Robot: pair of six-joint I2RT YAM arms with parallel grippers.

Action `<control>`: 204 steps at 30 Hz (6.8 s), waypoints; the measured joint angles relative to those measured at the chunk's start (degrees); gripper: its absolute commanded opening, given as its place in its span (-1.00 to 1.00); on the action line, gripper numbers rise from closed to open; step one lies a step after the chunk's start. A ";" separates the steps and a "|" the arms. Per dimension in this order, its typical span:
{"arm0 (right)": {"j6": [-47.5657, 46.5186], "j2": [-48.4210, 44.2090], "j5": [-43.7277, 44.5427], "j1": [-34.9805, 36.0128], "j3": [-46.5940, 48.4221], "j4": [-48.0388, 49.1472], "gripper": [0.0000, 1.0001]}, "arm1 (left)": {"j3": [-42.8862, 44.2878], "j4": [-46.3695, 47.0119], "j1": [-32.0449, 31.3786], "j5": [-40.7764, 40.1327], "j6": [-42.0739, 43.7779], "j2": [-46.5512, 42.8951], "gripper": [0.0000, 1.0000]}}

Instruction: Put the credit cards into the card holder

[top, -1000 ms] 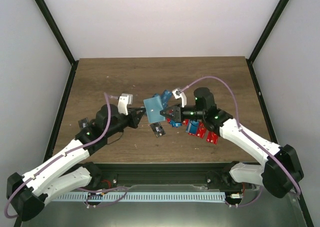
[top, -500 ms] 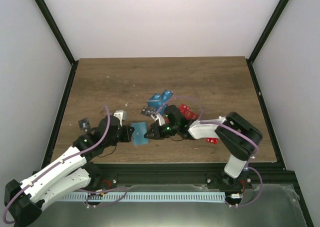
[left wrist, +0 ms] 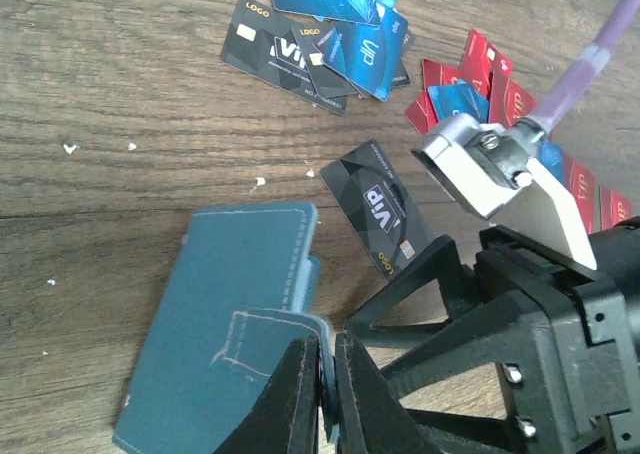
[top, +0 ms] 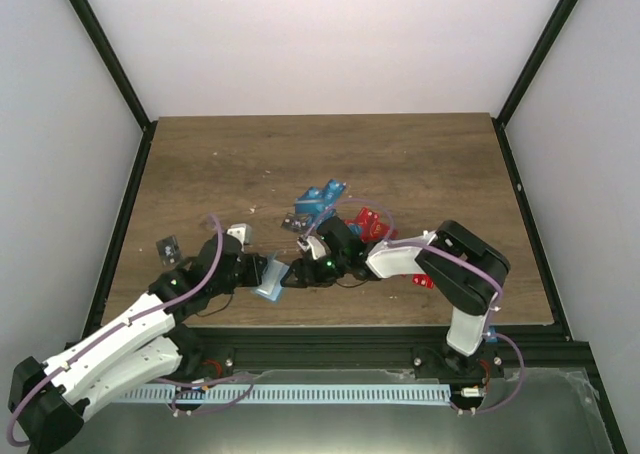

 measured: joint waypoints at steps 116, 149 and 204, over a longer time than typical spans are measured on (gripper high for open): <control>5.33 -1.22 8.46 0.20 2.38 -3.06 0.02 | -12.70 10.19 11.89 5.25 -8.66 8.94 -0.92; 5.18 8.63 -1.33 1.49 6.08 7.13 -0.13 | -14.53 19.08 11.63 8.68 -8.02 15.87 -0.75; -8.85 -7.41 10.58 -2.49 7.74 -19.78 0.06 | -9.38 30.38 10.84 18.18 -2.45 27.98 -0.48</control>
